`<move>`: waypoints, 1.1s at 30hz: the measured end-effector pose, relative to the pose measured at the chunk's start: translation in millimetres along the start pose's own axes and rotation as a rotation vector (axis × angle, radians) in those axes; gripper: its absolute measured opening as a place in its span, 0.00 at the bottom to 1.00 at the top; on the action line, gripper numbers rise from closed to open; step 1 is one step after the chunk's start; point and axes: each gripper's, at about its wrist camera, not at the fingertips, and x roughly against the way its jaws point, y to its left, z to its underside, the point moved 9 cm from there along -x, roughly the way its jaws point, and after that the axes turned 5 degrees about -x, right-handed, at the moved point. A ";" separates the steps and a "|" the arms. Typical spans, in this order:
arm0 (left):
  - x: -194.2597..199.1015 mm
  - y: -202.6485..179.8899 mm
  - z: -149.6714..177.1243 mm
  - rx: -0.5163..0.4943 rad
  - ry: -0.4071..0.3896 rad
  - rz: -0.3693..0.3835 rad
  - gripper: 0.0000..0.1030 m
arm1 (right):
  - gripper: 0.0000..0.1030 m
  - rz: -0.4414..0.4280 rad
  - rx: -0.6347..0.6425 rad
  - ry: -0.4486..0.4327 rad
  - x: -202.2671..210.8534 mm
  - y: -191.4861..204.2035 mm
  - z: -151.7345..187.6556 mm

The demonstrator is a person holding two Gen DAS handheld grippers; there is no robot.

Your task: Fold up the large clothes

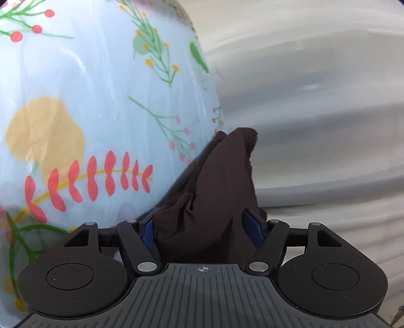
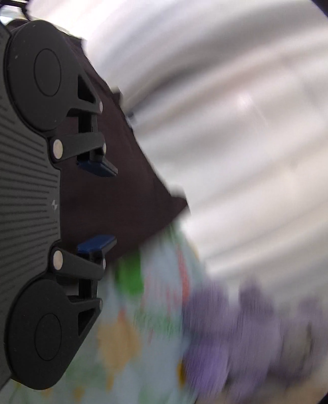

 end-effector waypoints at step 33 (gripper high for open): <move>-6.3 -171.0 37.3 -0.451 -0.014 0.183 0.42 | 0.19 -0.180 0.348 0.063 -98.1 168.4 79.5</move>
